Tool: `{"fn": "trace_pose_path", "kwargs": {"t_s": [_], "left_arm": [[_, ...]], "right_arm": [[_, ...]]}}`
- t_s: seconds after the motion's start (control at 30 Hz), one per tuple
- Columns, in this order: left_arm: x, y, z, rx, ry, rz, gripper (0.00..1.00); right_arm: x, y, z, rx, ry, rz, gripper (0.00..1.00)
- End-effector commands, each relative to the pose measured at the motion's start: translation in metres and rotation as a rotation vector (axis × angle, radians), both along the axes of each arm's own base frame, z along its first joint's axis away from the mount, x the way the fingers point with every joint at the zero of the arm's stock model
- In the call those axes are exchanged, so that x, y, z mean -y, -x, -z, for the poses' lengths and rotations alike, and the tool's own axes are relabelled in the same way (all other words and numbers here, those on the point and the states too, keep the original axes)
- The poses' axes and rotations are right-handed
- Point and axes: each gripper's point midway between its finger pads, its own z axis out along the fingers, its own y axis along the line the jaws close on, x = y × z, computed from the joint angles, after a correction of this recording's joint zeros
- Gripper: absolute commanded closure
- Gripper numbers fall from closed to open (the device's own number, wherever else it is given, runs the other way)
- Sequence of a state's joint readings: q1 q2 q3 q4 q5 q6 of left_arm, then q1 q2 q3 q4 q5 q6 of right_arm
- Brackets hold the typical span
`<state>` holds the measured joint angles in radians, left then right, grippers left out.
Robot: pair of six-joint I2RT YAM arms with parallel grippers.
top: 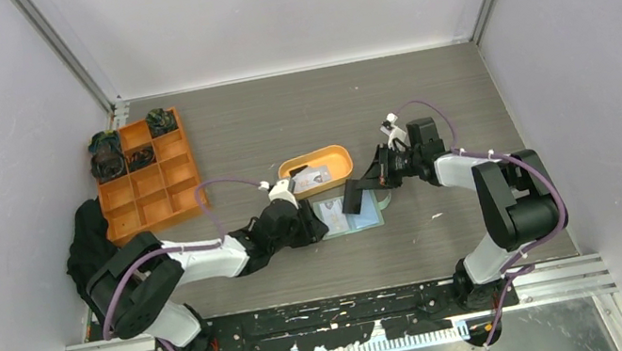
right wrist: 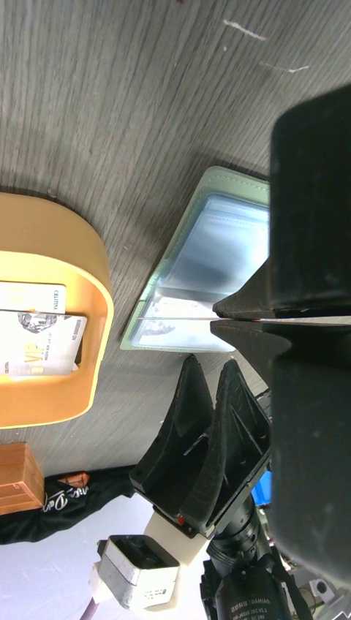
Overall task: Put the credit cards into the card holder
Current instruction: Insert the credit card into the card holder.
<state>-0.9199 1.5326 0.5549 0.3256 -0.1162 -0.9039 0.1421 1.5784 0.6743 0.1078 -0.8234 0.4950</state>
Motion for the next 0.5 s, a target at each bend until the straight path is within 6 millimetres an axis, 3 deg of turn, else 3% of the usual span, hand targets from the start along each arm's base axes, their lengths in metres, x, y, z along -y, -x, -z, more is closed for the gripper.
{"fn": "trace_pose_path", "kwargs": {"t_s": [0.0, 0.47], "left_arm": [[-0.012, 0.003, 0.021, -0.039, -0.09, 0.005, 0.52], [-0.01, 0.005, 0.026, -0.059, -0.094, 0.017, 0.54]], "right_arm": [[0.003, -0.007, -0.005, 0.052, 0.022, 0.003, 0.99], [0.001, 0.0, 0.005, 0.013, 0.024, -0.018, 0.99]]}}
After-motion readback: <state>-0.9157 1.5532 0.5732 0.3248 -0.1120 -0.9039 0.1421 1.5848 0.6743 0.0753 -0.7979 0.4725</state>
